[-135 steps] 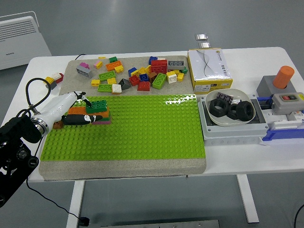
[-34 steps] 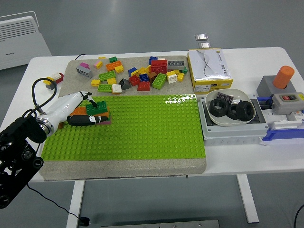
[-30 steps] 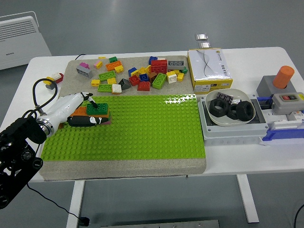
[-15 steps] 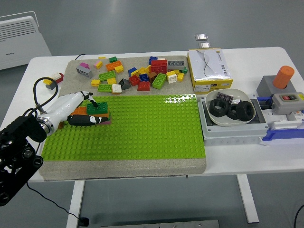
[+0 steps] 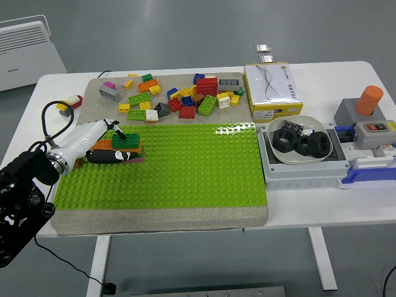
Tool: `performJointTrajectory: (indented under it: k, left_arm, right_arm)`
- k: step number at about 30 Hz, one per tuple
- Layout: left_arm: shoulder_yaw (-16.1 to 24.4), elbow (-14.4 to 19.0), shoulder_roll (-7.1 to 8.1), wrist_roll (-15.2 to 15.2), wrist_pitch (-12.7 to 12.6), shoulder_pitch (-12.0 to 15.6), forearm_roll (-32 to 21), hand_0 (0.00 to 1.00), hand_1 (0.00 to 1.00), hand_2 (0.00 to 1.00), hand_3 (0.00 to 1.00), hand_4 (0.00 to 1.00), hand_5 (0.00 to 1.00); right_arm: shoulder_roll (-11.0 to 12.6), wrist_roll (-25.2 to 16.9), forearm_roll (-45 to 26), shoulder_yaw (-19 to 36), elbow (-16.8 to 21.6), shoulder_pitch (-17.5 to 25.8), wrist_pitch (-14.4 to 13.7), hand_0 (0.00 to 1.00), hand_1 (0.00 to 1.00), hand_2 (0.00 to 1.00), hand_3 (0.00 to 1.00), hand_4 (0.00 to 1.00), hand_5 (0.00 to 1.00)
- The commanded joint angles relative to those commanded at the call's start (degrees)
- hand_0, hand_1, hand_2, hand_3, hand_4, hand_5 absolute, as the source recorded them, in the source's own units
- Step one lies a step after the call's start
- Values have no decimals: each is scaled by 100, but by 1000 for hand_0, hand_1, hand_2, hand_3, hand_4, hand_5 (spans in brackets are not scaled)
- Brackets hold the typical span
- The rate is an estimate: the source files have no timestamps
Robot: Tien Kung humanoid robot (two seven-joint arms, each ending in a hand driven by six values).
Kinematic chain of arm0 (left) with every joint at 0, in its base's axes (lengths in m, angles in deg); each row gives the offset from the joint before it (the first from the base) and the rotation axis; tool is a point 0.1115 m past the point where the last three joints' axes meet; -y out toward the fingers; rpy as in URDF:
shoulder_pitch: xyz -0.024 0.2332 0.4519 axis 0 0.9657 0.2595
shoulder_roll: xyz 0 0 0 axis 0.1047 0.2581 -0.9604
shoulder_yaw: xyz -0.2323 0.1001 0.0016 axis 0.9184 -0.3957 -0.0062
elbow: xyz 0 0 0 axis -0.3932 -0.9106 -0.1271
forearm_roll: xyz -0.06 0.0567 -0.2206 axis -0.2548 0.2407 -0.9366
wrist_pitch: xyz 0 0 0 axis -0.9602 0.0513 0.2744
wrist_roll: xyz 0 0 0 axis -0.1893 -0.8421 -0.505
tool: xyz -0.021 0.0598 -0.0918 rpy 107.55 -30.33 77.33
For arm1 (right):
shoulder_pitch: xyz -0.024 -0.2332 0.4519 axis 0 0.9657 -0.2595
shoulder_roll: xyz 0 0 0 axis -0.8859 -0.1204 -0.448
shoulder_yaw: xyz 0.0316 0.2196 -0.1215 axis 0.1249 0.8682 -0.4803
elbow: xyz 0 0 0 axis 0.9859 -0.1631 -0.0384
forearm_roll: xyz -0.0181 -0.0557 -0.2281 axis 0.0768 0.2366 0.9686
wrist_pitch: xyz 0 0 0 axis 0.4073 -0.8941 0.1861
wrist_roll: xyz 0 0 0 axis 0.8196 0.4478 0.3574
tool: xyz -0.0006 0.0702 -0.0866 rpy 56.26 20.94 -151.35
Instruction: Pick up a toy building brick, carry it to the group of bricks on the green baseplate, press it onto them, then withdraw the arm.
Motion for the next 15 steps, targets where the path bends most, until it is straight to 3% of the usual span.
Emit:
performJointTrajectory:
  k: [15]
  left_arm:
    - [-67, -103, -91, 38, -52, -47, -29, 918, 920, 921, 621, 998, 686]
  right_arm:
    - [8, -3, -17, -22, 0, -28, -3, 702, 657, 643, 739, 937, 998]
